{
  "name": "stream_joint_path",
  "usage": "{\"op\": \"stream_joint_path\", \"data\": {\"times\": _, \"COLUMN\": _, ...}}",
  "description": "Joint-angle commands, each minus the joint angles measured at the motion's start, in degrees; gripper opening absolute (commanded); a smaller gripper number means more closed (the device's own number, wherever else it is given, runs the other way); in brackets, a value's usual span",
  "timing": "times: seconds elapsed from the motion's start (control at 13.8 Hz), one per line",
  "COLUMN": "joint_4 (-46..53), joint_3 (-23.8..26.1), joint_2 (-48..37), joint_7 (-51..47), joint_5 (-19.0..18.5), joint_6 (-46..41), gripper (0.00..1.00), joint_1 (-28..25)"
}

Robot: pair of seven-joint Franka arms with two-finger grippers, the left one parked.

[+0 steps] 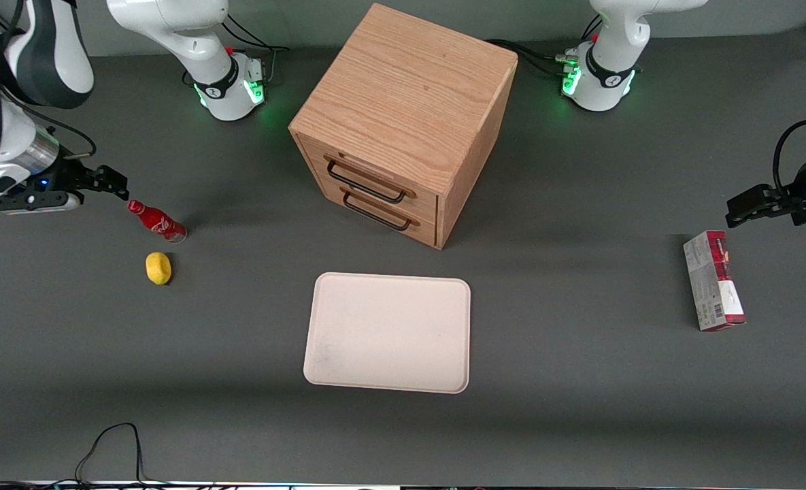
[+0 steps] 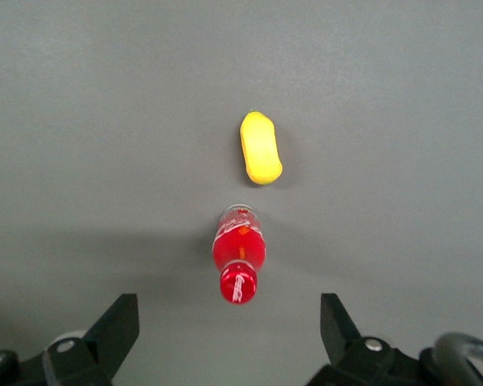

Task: Place coke bottle on tray
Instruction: 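Lower the right gripper around the bottle's body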

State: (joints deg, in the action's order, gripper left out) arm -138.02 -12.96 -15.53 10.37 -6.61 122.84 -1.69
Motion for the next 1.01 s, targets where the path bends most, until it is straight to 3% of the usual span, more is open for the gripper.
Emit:
{"op": "stream_joint_path", "data": {"times": 0.0, "joint_4": -5.31, "joint_3": -1.01, "joint_2": -0.56, "joint_7": 0.97, "joint_5": -1.21, "joint_6": 7.03, "gripper": 1.0, "joint_1": 0.1}}
{"op": "stream_joint_path", "data": {"times": 0.36, "joint_4": -9.54, "joint_3": -3.02, "joint_2": 2.51, "joint_7": 1.14, "joint_5": -2.53, "joint_6": 16.18, "gripper": 1.0, "joint_1": 0.11}}
{"op": "stream_joint_path", "data": {"times": 0.94, "joint_4": -11.04, "joint_3": -3.38, "joint_2": 4.54, "joint_7": 1.06, "joint_5": -2.62, "joint_6": 19.89, "gripper": 0.99, "joint_1": 0.02}}
